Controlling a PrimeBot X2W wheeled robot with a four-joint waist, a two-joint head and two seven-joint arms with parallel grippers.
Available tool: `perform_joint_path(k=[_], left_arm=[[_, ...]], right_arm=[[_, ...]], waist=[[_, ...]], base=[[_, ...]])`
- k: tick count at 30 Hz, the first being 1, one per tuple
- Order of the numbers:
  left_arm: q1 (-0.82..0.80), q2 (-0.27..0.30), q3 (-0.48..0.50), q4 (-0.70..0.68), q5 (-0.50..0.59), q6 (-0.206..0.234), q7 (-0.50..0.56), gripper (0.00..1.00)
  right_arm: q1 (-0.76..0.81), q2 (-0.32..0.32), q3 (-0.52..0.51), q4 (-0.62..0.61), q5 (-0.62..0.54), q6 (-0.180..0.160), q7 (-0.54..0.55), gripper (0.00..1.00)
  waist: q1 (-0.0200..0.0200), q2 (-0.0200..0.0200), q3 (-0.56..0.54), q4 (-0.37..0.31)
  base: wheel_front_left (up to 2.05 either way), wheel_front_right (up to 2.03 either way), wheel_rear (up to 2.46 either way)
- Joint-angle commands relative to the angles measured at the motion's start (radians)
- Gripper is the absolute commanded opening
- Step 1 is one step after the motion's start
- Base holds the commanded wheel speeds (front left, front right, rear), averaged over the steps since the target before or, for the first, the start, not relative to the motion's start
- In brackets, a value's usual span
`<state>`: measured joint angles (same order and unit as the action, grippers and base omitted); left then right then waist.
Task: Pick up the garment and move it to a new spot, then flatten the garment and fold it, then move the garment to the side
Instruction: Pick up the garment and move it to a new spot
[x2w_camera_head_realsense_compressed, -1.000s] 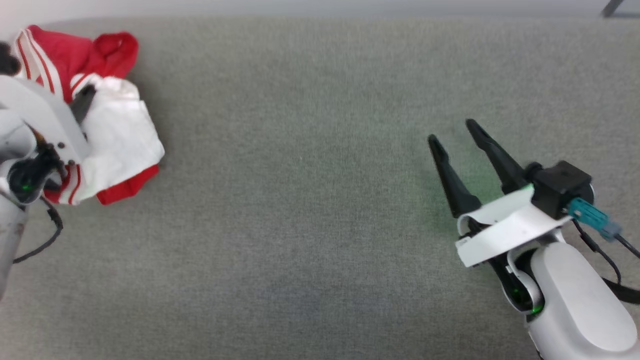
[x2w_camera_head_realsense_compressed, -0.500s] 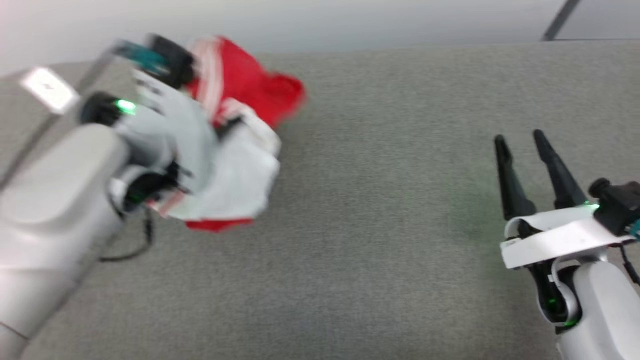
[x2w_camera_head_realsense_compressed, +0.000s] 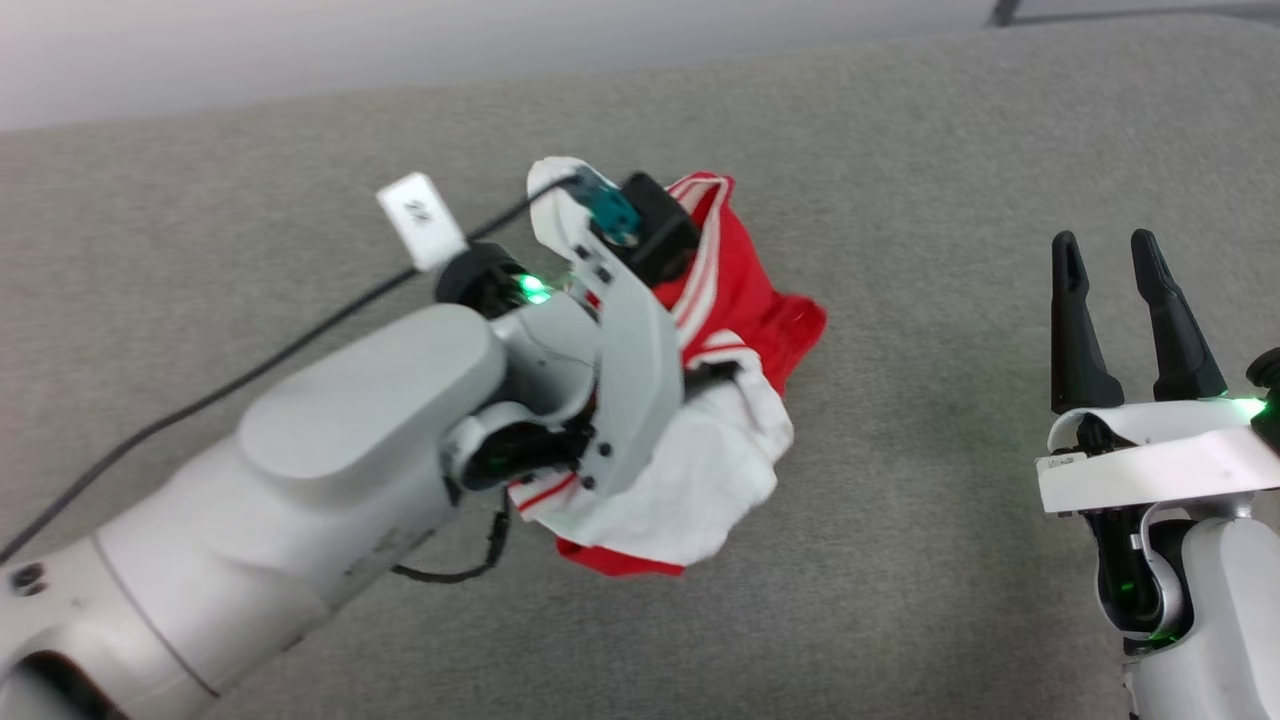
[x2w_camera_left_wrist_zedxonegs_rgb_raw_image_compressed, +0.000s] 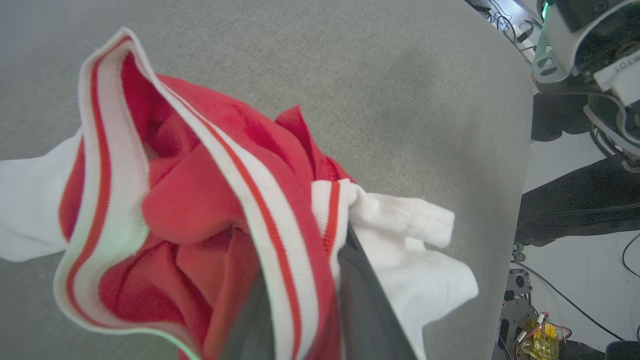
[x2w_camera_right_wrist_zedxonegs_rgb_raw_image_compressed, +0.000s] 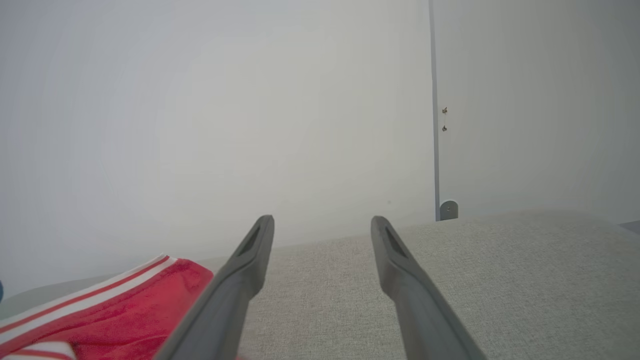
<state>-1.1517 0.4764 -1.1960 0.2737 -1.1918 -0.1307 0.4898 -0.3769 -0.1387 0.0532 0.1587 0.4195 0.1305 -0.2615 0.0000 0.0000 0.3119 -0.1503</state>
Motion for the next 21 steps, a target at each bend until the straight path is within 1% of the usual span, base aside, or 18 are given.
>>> perform_joint_path(k=[1, 5, 9, 11, 14, 21], left_arm=[[-0.015, -0.013, -0.011, 0.007, -0.007, 0.001, 0.004, 0.00], [-0.025, -0.064, -0.028, 0.037, -0.032, 0.001, -0.006, 0.00], [-0.045, -0.095, -0.037, 0.090, -0.039, 0.001, -0.021, 0.00], [-0.057, -0.101, -0.050, 0.122, -0.017, 0.001, -0.017, 0.00], [-0.049, -0.113, -0.060, 0.181, -0.030, 0.001, -0.009, 0.00], [-0.021, -0.122, -0.083, 0.316, 0.002, 0.002, 0.005, 0.00]], right_arm=[[0.000, 0.010, -0.004, -0.006, -0.001, 0.000, -0.005, 1.00], [-0.004, 0.026, -0.014, -0.014, 0.005, 0.000, -0.005, 1.00], [-0.002, 0.041, -0.022, -0.020, 0.011, 0.000, -0.005, 1.00], [-0.005, 0.046, -0.021, -0.022, 0.014, 0.000, -0.005, 1.00], [-0.017, 0.056, -0.015, -0.025, 0.019, 0.000, -0.005, 1.00], [-0.033, 0.073, -0.003, -0.030, 0.029, 0.000, -0.005, 1.00]], waist=[[0.0000, 0.0000, 0.028, -0.034], [0.0000, 0.0000, 0.051, -0.068], [0.0000, 0.0000, 0.074, -0.097], [0.0000, 0.0000, 0.087, -0.110], [0.0000, 0.0000, 0.106, -0.128], [0.0000, 0.0000, 0.142, -0.159]], base=[[0.00, 0.00, 0.00], [0.00, 0.00, 0.00], [0.00, 0.00, 0.00], [0.00, 0.00, 0.00], [0.00, 0.00, 0.00], [0.00, 0.00, 0.00]])
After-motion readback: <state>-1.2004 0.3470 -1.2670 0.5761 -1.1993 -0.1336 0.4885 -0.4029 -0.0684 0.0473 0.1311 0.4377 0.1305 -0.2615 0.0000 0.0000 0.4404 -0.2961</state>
